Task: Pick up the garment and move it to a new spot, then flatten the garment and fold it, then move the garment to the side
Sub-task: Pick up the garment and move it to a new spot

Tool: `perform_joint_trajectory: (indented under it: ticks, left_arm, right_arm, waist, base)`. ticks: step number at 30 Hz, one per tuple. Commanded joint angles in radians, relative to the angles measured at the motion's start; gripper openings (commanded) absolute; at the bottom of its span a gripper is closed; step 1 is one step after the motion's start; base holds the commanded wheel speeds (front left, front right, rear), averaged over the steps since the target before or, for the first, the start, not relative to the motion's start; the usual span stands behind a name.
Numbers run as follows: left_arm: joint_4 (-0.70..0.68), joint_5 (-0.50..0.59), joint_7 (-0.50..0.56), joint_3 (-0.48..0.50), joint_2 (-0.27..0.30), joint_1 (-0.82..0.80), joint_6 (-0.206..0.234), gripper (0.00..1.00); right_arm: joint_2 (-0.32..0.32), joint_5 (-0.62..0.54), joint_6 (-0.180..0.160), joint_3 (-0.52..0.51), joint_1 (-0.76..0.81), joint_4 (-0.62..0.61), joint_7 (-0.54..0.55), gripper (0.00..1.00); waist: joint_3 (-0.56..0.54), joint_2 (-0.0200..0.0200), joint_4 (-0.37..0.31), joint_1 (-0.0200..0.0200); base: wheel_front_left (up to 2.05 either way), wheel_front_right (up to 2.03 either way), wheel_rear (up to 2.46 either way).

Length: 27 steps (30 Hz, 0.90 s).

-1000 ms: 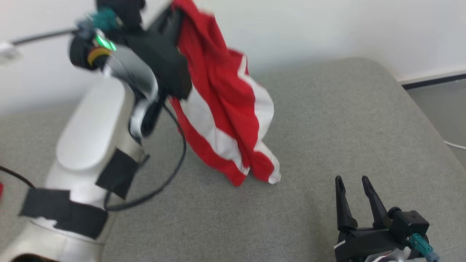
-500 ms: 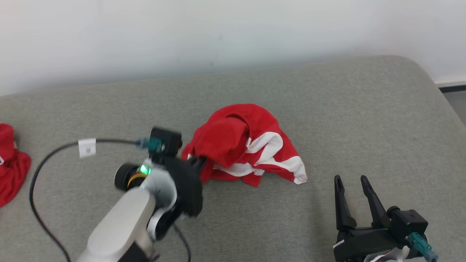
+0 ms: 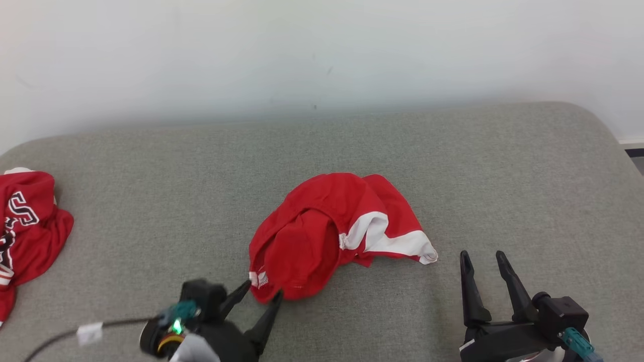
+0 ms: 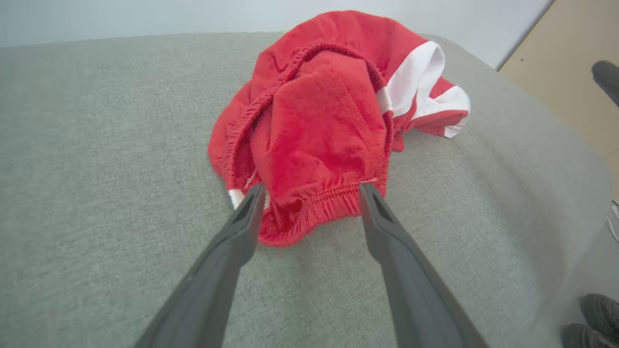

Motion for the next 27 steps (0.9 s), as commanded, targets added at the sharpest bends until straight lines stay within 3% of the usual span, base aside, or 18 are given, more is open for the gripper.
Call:
perform_joint_trajectory:
  ticks: [1, 9, 13, 16, 21, 27]
  left_arm:
    - [-0.007, -0.013, -0.04, 0.019, 0.0, 0.05, 0.02, 1.0]
    - [-0.064, -0.024, -0.281, 0.138, -0.025, 0.203, 0.135, 1.0]
    - [-0.147, 0.038, -0.313, 0.247, -0.065, 0.25, 0.187, 1.0]
    - [-0.252, 0.155, -0.312, 0.352, -0.108, 0.294, 0.193, 1.0]
    - [-0.354, 0.354, -0.313, 0.47, -0.18, 0.372, 0.167, 1.0]
    - [-0.378, 0.47, -0.313, 0.561, -0.226, 0.436, 0.16, 1.0]
  right_arm:
    - [0.001, 0.007, -0.002, -0.006, 0.003, -0.002, -0.002, 1.0]
    - [0.001, -0.024, -0.002, -0.056, 0.024, -0.016, -0.002, 1.0]
    - [0.001, -0.042, -0.002, -0.081, 0.031, -0.033, -0.002, 1.0]
    - [0.001, -0.068, -0.002, -0.086, 0.037, -0.038, -0.002, 1.0]
    - [0.001, -0.105, -0.002, -0.089, 0.045, -0.046, -0.002, 1.0]
    - [0.001, -0.157, -0.002, -0.092, 0.055, -0.057, -0.002, 1.0]
  waist:
    - [-0.003, 0.0, -0.008, 0.0001]
    - [-0.005, 0.0, -0.02, 0.0001]
    - [-0.006, 0.0, -0.017, 0.0001]
    - [-0.008, 0.0, -0.013, 0.0001]
    - [-0.022, 0.0, -0.016, 0.0001]
    - [-0.025, 0.0, -0.03, 0.0001]
  base:
    - [0.0, 0.0, 0.0]
    - [0.0, 0.0, 0.0]
    - [0.0, 0.0, 0.0]
    - [0.0, 0.0, 0.0]
    - [0.0, 0.0, 0.0]
    - [0.0, 0.0, 0.0]
